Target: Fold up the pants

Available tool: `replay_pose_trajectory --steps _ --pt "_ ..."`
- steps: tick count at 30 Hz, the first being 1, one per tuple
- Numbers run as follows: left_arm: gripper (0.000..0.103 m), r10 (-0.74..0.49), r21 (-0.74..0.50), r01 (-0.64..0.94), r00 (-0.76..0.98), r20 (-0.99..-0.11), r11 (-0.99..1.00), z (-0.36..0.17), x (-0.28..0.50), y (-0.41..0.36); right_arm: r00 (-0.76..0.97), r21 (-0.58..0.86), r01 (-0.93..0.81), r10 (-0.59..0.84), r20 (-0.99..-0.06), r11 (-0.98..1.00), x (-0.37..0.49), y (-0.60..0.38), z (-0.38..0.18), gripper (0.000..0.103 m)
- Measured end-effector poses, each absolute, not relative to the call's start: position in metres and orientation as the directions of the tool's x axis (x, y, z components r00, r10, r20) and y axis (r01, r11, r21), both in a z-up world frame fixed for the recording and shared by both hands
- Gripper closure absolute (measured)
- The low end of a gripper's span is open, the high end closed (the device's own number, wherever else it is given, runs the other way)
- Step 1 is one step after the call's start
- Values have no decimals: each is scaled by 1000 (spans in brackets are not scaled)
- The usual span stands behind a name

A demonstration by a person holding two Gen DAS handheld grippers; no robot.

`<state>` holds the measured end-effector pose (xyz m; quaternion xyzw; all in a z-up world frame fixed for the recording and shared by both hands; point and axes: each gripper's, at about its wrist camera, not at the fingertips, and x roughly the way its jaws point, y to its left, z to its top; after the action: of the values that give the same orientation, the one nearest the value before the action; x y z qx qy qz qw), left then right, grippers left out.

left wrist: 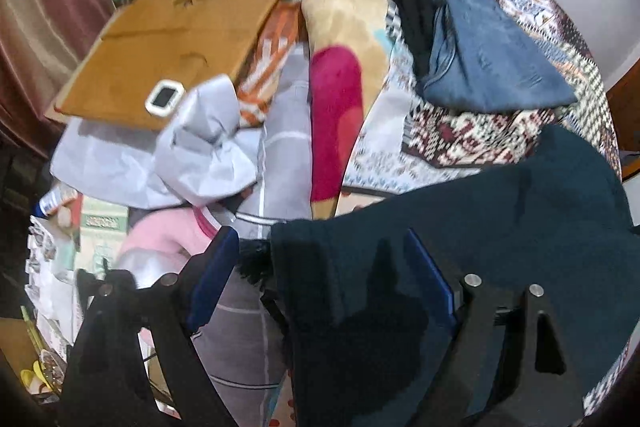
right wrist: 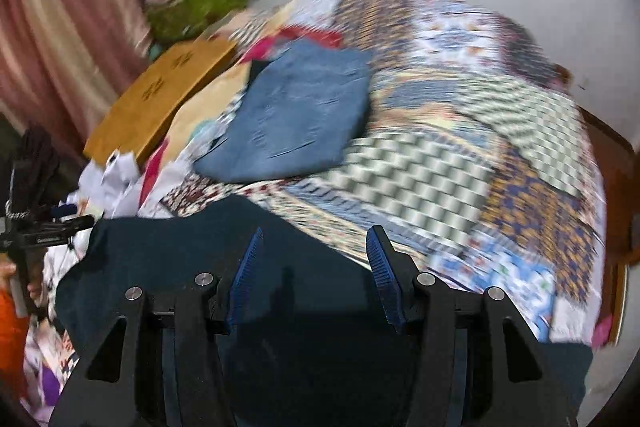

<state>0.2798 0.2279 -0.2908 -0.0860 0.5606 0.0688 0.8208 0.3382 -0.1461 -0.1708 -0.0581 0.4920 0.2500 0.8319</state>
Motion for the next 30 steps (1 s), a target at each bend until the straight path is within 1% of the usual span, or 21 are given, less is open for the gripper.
replay_pose_trajectory --steps 3,4,7,8,10,12,13,15,16,17,18,20,21,23,27,28,29,30 --pt "19 -10 -82 -208 327 -945 975 -309 283 232 314 170 -519 372 -873 837 353 -118 -189 53" --pt "20 -37 -107 -210 314 -949 972 -316 284 233 293 166 -532 365 -884 830 356 -110 -194 53" --pt "29 -124 -189 -204 294 -948 961 -327 288 235 228 132 -583 318 -920 802 365 -86 -218 53" --pt "35 -152 -216 -200 290 -945 956 -328 289 235 210 124 -596 303 -930 793 366 -81 -224 53" --pt "39 -184 -248 -197 295 -938 949 -329 290 236 180 131 -605 296 -938 785 371 -74 -235 53" --pt "49 -203 -269 -197 302 -931 943 -329 289 236 143 173 -609 321 -936 774 375 -69 -241 53" --pt "51 -212 -279 -202 300 -930 939 -329 289 235 119 197 -608 333 -935 769 377 -67 -243 53" --pt "60 -206 -273 -190 310 -928 943 -327 290 232 69 249 -596 357 -931 764 381 -64 -249 53" --pt "62 -191 -257 -178 319 -928 950 -324 289 229 66 253 -589 357 -932 768 382 -62 -250 57" --pt "67 -179 -245 -170 328 -928 955 -323 289 227 56 260 -589 359 -932 765 380 -60 -251 67" --pt "69 -160 -225 -162 339 -927 961 -320 287 225 62 251 -589 352 -934 768 377 -60 -251 69" --pt "71 -104 -167 -148 364 -926 975 -315 286 221 82 233 -596 347 -934 768 373 -60 -248 78" --pt "73 -58 -120 -145 375 -925 982 -312 285 218 102 218 -599 343 -934 771 370 -59 -247 80" --pt "74 9 -50 -139 395 -919 989 -307 290 218 151 177 -606 330 -932 776 368 -56 -241 90" --pt "74 152 89 -161 436 -887 983 -291 312 228 282 74 -636 320 -905 768 364 -40 -220 95" --pt "74 198 130 -179 449 -871 975 -286 320 233 302 71 -631 329 -895 772 367 -36 -216 96" --pt "76 234 157 -202 455 -859 967 -283 326 238 312 73 -628 336 -889 775 370 -34 -213 97" --pt "99 293 204 -237 449 -844 950 -283 333 244 344 64 -618 342 -875 784 374 -28 -208 97"
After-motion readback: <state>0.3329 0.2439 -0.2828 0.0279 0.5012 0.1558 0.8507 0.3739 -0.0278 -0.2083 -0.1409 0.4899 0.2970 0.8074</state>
